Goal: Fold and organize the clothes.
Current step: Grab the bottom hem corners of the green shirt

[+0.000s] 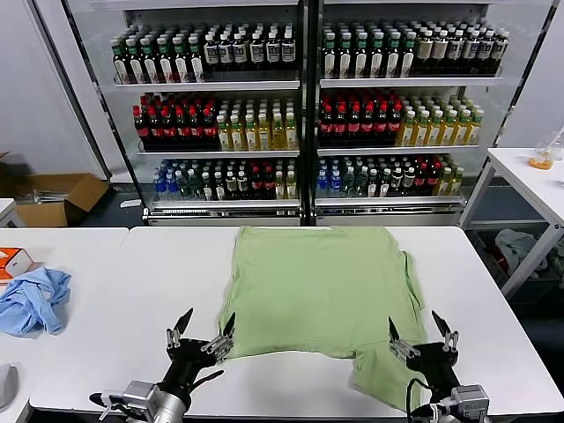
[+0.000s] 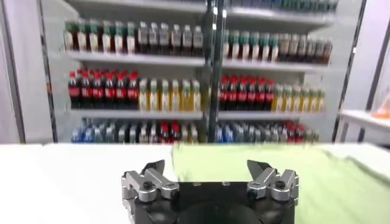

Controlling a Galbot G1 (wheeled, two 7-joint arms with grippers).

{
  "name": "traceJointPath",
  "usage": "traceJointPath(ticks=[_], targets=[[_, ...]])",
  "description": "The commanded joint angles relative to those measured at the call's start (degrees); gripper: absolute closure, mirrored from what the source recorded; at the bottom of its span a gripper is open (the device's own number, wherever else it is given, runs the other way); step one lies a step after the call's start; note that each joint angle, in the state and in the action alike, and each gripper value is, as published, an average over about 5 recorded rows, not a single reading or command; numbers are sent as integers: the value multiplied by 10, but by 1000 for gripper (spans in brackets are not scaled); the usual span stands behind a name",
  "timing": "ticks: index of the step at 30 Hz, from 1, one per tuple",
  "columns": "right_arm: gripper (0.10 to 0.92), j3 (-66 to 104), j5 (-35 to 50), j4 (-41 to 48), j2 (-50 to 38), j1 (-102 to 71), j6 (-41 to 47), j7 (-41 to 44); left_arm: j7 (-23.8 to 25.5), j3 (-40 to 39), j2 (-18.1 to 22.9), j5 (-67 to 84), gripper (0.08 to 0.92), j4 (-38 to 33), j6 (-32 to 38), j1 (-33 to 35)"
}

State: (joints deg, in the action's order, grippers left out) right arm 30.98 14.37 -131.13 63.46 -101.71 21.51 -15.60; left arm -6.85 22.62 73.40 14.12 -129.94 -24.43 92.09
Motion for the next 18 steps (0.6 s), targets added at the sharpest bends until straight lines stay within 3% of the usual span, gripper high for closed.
traceJointPath(ticks=[1, 18], targets=[[203, 1, 3, 0, -5, -23, 40, -2, -1, -5, -14, -1, 177, 33, -68, -13], [203, -23, -8, 18, 17, -68, 37, -10, -4, -38, -16, -18, 177, 72, -86, -28]])
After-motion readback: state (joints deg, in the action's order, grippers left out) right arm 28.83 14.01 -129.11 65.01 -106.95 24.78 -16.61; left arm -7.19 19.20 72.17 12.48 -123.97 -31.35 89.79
